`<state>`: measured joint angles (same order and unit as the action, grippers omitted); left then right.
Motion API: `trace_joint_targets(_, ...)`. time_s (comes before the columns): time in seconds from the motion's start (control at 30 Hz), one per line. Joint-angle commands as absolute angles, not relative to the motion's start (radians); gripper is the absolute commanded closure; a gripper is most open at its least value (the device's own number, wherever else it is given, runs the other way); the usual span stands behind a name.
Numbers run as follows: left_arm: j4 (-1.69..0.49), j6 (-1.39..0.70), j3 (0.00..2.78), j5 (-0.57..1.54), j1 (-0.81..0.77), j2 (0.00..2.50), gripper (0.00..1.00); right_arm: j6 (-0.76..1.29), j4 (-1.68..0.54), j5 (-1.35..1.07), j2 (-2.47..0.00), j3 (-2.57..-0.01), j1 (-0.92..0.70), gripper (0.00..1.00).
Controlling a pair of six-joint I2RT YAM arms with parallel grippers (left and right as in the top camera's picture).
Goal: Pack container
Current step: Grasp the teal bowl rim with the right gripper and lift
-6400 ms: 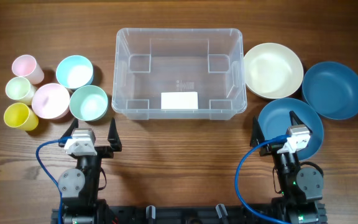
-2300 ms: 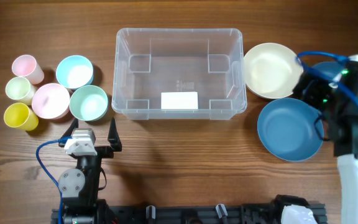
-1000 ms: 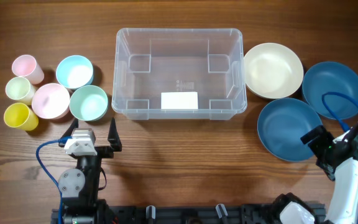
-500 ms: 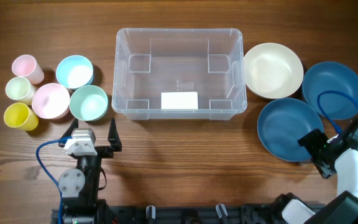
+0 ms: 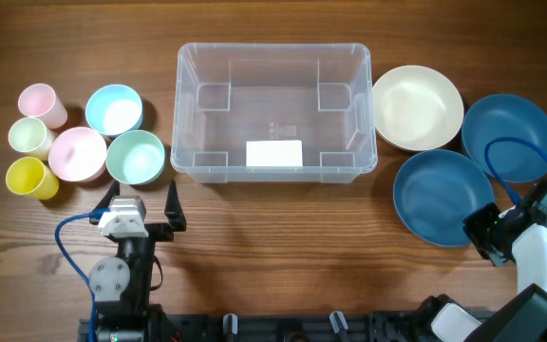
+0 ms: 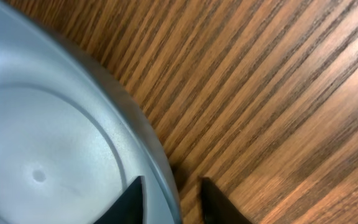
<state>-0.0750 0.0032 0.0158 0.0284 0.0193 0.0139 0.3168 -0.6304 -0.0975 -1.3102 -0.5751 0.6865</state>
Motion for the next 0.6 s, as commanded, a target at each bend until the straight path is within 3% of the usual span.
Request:
trace_joint_targets(0.0, -0.073, 0.022, 0.006, 0.037, 0.014, 0.009, 0.0, 0.317, -0.625, -0.106, -1.32, -0.567, 0.691, 0.78)
trace_joint_targets(0.17, -0.073, 0.022, 0.006, 0.037, 0.014, 0.009, 0.0, 0.318, -0.626, -0.107, -1.32, -0.567, 0.691, 0.95)
trace_joint_targets(0.57, -0.073, 0.022, 0.006, 0.037, 0.014, 0.009, 0.0, 0.29, -0.678, -0.162, -1.291, -0.597, 0.691, 0.96)
